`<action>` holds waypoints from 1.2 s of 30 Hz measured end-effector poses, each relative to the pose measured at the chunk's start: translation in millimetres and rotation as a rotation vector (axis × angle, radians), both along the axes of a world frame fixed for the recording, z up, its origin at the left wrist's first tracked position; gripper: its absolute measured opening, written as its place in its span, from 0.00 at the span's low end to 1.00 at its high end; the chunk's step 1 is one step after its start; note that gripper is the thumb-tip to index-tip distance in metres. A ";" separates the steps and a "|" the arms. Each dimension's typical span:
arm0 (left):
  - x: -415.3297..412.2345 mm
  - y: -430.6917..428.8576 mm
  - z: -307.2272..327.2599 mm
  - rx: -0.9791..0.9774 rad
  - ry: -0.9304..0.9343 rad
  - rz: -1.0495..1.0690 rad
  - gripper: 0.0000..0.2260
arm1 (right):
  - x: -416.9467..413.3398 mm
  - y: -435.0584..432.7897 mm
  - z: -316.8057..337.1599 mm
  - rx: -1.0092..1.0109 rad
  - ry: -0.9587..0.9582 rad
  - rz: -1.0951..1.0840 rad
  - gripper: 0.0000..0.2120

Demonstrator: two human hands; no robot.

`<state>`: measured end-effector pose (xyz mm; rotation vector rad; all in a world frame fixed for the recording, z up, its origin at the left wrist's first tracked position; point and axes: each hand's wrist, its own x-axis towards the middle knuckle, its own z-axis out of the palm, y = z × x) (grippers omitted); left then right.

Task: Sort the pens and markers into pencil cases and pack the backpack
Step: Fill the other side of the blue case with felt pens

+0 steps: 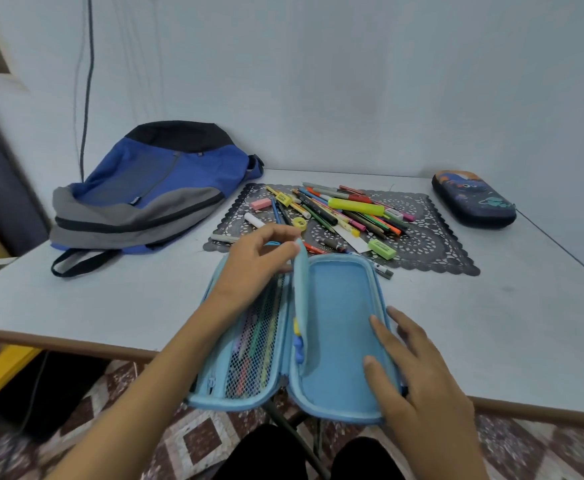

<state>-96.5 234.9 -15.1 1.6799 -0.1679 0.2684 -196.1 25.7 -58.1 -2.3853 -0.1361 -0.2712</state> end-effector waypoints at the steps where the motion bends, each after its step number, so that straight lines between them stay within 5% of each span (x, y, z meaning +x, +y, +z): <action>1: -0.8 -0.5 -0.1 0.003 -0.012 0.013 0.08 | 3.1 -3.4 6.8 0.032 0.061 0.041 0.19; 7: -2.3 -1.0 0.7 0.041 -0.039 0.048 0.08 | 71.0 -4.1 55.6 0.203 -0.119 0.059 0.11; 15: -2.7 -1.2 0.6 0.045 -0.048 0.068 0.08 | 208.9 25.2 65.0 -0.316 0.002 -0.003 0.06; 22: 0.5 1.6 -1.4 0.027 -0.043 0.058 0.08 | 218.6 29.4 60.8 -0.491 0.073 -0.053 0.19; 27: 0.0 1.3 -0.6 0.030 -0.041 0.055 0.09 | 216.6 38.7 61.6 -0.563 0.020 -0.054 0.19; 32: 0.9 0.9 0.9 0.036 -0.029 0.057 0.08 | 201.6 36.2 71.6 -0.459 -0.048 -0.063 0.15; 35: 1.0 0.2 1.9 0.046 -0.023 0.060 0.08 | 183.1 27.2 87.4 -0.341 -0.066 -0.044 0.02; 36: 0.9 0.0 2.2 0.046 -0.025 0.061 0.08 | 174.9 22.8 92.6 -0.244 -0.081 -0.035 0.06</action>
